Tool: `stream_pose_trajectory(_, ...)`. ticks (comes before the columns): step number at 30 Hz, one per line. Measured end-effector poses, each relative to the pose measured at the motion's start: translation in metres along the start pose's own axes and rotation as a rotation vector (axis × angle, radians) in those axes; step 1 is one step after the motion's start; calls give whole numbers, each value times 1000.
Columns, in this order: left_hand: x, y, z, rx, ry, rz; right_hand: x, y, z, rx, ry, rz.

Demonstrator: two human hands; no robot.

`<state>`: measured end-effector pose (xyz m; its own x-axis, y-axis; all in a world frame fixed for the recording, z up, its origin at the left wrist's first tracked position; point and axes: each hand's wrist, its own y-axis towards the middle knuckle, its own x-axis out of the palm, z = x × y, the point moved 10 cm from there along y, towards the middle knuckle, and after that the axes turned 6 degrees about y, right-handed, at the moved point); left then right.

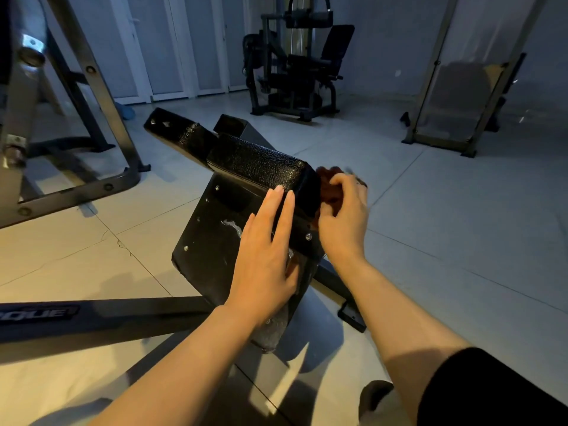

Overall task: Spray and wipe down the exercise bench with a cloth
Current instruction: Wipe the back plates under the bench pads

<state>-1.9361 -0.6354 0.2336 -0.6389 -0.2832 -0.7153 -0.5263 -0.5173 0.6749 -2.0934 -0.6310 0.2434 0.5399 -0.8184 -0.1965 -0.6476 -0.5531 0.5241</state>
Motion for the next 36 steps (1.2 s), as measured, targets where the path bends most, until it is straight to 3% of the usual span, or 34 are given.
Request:
stream_pose_trajectory(4, 2, -1, -1, -10, -15, -17, 3, -6, 42, 261, -19, -29)
stream_pose_trajectory(7, 0, 0, -1, 0, -29, -10, -4, -9, 2, 83, 79, 125)
stream_pose_trajectory(9, 1, 1, -1, -3, -24, 3, -1, -15, -25, -55, 124, 125)
stream_pose_trajectory(11, 2, 0, 0, -9, -26, 5, 0, -13, -16, -46, 64, 76)
stream_pose_trajectory(14, 2, -1, -1, -14, -23, -2, -7, -5, 32, 227, 20, 36)
stream_pose_trajectory(16, 2, 0, 0, -5, -18, 1, -18, -6, 41, 341, 40, 128)
stream_pose_trajectory(18, 2, 0, 0, -5, -28, 9, -22, -6, 9, 179, 105, 217)
stream_pose_trajectory(20, 2, 1, -1, -13, -33, 23, -13, -13, -29, -24, 159, 187)
stream_pose_trajectory(22, 3, 0, -1, -6, -31, 34, -3, -20, -36, -108, 121, 138)
stream_pose_trajectory(24, 2, 0, -1, 2, -28, 29, 1, -17, -8, -9, 58, 88)
stream_pose_trajectory(26, 1, 0, 0, 8, -18, 15, 0, -16, 34, 234, -9, 45)
stream_pose_trajectory(28, 1, -1, -1, 8, -6, -4, -9, -18, 46, 339, -16, 114)
stream_pose_trajectory(30, 1, -1, -2, 3, -11, -9, -16, -19, 9, 138, 31, 223)
stream_pose_trajectory(33, 1, 0, -2, 3, -20, 9, -1, -25, -37, -134, 42, 138)
stream_pose_trajectory(36, 2, -1, -2, 3, -10, -2, 6, -16, 5, 32, -51, 35)
